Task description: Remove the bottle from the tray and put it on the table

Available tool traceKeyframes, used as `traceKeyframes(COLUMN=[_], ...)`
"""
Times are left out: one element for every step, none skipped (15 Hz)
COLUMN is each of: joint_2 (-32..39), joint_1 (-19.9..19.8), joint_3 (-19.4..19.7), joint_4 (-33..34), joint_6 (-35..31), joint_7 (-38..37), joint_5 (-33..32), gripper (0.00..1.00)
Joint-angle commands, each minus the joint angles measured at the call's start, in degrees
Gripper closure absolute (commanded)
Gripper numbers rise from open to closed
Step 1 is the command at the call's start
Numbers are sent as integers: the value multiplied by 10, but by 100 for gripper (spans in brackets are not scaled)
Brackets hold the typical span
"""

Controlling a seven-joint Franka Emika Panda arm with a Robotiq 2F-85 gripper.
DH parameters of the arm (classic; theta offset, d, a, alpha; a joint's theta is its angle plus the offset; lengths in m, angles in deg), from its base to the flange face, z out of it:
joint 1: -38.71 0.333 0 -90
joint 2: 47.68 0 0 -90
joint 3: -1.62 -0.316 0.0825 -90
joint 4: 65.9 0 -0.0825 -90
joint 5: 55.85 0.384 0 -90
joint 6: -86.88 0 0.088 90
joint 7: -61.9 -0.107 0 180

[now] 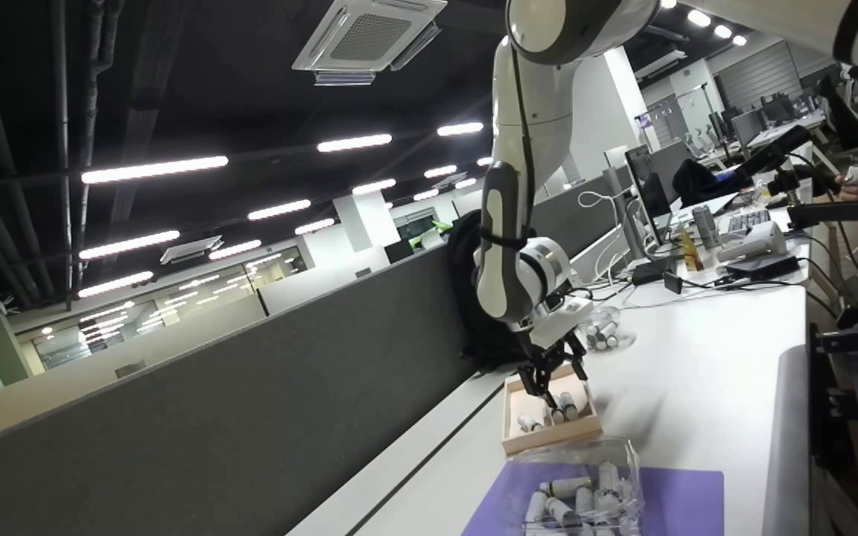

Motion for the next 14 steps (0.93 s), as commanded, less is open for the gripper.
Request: traceKeyframes(joint_2=[20, 23, 25, 27, 27, 27, 25, 22, 21, 19, 18, 18, 19, 19], joint_1=[-2, -4, -6, -7, -13, -19, -23, -27, -30, -34, -39, -44, -49, -57], joint_3=[-2, -5, -7, -9, -17, -24, -30, -35, -39, -42, -47, -49, -53, -60], joint_4=[33, 36, 38, 40, 41, 41, 40, 35, 31, 25, 22, 19, 18, 16], joint_6=[3, 2, 1, 1, 2, 1, -1, -6, -11, -20, -27, -33, -37, -41], joint_7=[25, 37, 50, 68, 94, 122, 149, 174, 196, 219, 237, 256, 273, 297], joint_5=[-23, -28, -33, -41, -47, -53, -59, -66, -74, -81, -86, -93, -97, -99], gripper=[0, 0, 0, 0, 0, 0, 0, 0, 0, 0, 0, 0, 0, 0])
